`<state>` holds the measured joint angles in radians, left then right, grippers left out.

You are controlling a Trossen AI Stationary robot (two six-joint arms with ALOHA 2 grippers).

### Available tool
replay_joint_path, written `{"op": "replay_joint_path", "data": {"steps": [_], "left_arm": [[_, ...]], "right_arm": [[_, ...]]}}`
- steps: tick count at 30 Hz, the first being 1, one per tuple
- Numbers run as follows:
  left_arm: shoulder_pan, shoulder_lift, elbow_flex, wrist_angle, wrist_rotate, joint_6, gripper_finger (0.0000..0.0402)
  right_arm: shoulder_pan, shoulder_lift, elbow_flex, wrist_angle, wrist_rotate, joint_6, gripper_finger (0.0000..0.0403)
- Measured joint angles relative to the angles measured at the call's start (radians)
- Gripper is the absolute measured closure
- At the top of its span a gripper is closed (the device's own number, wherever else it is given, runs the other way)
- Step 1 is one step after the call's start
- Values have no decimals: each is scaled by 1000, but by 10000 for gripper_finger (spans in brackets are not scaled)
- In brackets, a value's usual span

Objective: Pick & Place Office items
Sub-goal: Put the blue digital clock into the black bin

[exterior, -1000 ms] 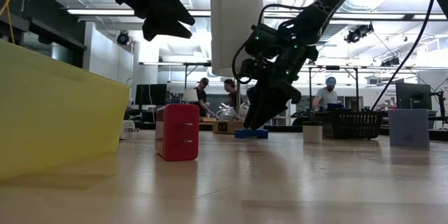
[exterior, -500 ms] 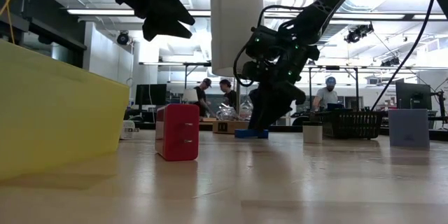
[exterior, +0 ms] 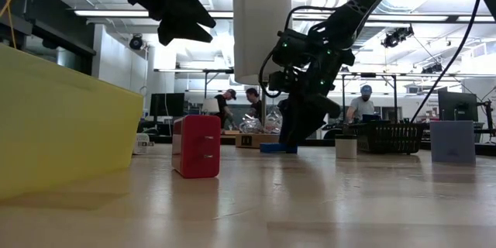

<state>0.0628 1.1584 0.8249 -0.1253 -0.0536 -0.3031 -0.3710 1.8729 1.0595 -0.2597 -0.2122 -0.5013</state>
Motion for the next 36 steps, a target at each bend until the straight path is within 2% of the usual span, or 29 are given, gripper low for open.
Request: {"op": "replay_joint_path", "data": {"steps": [5, 18, 36], "left_arm": [[0, 0, 0, 0, 0, 0, 212], [0, 0, 0, 0, 0, 0, 212], [0, 0, 0, 0, 0, 0, 212]], "right_arm": [[0, 0, 0, 0, 1, 4, 188], [0, 0, 0, 1, 0, 7, 245], [0, 0, 0, 1, 0, 8, 252]]}}
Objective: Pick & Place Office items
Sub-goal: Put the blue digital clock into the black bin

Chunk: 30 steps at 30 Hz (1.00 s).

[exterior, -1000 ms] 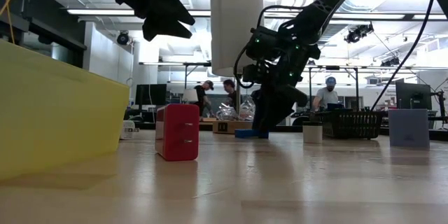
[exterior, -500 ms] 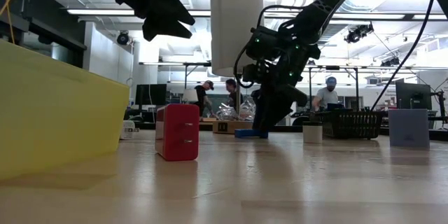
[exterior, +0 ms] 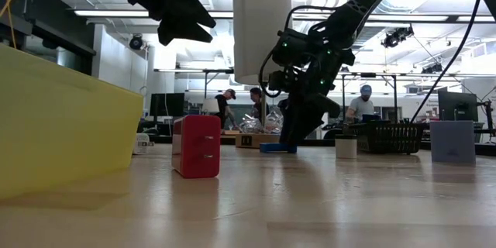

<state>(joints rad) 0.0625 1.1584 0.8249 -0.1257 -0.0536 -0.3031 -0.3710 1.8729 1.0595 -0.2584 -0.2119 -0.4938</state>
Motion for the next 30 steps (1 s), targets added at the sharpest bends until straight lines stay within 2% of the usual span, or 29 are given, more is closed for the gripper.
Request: {"op": "replay_joint_path", "data": {"steps": [17, 25, 30], "left_arm": [[0, 0, 0, 0, 0, 0, 212], [0, 0, 0, 0, 0, 0, 212], [0, 0, 0, 4, 0, 0, 212]], "right_arm": [[5, -7, 0, 5, -34, 0, 256], [10, -100, 0, 7, -31, 0, 256], [28, -152, 1, 1, 6, 0, 256]]}}
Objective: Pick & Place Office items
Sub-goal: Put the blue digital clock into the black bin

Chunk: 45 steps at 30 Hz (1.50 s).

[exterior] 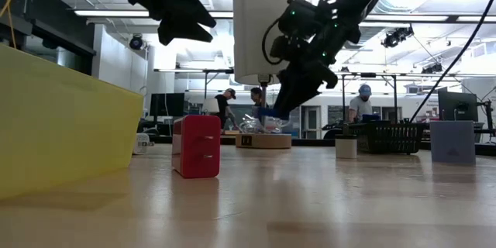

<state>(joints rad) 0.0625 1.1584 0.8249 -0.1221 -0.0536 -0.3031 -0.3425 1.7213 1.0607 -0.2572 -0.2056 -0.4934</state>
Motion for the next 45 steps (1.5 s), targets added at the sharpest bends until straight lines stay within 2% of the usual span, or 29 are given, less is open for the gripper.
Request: {"op": "replay_joint_path", "data": {"steps": [6, 16, 30, 38, 45], "left_arm": [[0, 0, 0, 9, 0, 0, 212], [0, 0, 0, 15, 0, 0, 212], [0, 0, 0, 27, 0, 0, 212], [0, 0, 0, 27, 0, 0, 212], [0, 0, 0, 26, 0, 0, 212]], "right_arm": [[19, -9, -1, -22, 5, 7, 256], [22, -28, -2, -129, 44, 108, 256], [68, -217, -1, -270, 179, 160, 256], [83, -223, -1, -287, 183, 166, 256], [79, -223, -1, -343, 256, 296, 256]]}}
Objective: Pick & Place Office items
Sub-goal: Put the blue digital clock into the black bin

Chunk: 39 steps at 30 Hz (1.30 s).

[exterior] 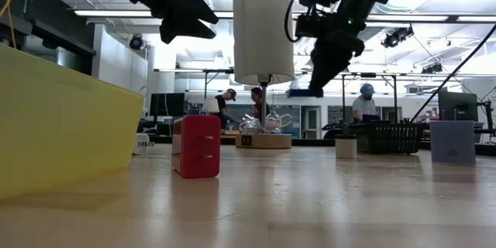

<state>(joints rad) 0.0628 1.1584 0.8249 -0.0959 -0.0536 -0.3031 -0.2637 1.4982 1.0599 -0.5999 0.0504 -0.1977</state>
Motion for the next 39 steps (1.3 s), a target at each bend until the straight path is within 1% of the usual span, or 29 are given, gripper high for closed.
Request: {"op": "replay_joint_path", "data": {"steps": [10, 15, 26, 39], "left_arm": [[0, 0, 0, 0, 0, 0, 212], [0, 0, 0, 0, 0, 0, 212], [0, 0, 0, 0, 0, 0, 212], [0, 0, 0, 0, 0, 0, 212]], "right_arm": [[-29, 0, 0, -84, 83, 211, 256], [-60, 0, 0, -92, 83, 276, 256], [-79, 0, 0, -85, 80, 314, 256], [-174, 1, 0, -112, 76, 332, 256]]}}
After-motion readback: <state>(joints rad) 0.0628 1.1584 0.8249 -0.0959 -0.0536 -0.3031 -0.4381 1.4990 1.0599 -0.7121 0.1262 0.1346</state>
